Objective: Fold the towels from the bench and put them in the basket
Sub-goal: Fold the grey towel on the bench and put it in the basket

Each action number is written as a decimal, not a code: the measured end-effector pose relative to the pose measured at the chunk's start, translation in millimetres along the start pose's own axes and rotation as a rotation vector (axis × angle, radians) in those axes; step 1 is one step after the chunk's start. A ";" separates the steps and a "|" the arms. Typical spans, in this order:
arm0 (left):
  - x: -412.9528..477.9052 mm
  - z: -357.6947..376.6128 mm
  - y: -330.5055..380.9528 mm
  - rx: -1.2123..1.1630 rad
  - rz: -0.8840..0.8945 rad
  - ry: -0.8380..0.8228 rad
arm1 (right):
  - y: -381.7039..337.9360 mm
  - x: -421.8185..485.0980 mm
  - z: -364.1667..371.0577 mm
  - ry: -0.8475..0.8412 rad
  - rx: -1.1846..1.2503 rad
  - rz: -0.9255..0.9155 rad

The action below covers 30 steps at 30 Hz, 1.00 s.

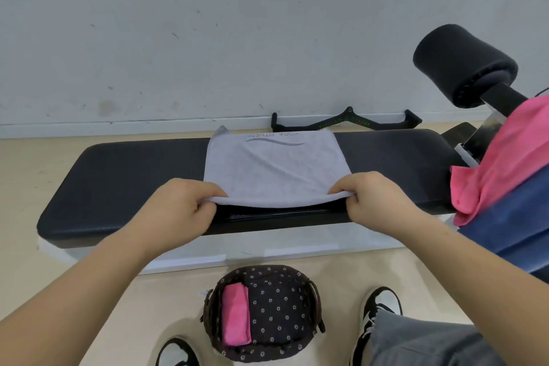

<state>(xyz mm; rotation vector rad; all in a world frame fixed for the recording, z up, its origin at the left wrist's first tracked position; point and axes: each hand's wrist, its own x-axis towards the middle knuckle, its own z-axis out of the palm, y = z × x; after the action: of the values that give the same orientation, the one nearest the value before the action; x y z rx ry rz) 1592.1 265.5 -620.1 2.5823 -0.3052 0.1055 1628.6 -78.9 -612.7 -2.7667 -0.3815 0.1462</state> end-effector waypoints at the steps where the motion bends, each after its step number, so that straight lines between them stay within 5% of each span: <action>1: -1.7 -3.9 2.9 -0.071 -0.052 -0.021 | 2.8 -1.2 -4.0 0.002 0.025 0.022; 9: 0.1 -20.6 21.3 -0.399 -0.290 -0.143 | 13.2 -14.8 -39.6 -0.214 0.224 0.146; 15: 25.2 -15.0 16.7 -0.537 -0.382 -0.042 | 25.4 0.7 -38.2 -0.084 0.684 0.309; 22: 86.3 3.3 -7.5 -0.577 -0.515 0.138 | 24.0 62.9 -15.0 0.318 0.837 0.354; 30: 110.1 24.7 -20.5 -0.296 -0.470 0.023 | 37.7 95.2 13.4 0.298 0.732 0.450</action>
<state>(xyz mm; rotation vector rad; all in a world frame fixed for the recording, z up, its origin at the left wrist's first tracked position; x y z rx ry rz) 1704.2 248.2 -636.6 2.2870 0.2782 -0.0752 1727.1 -82.1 -643.5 -2.0532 0.3228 -0.0223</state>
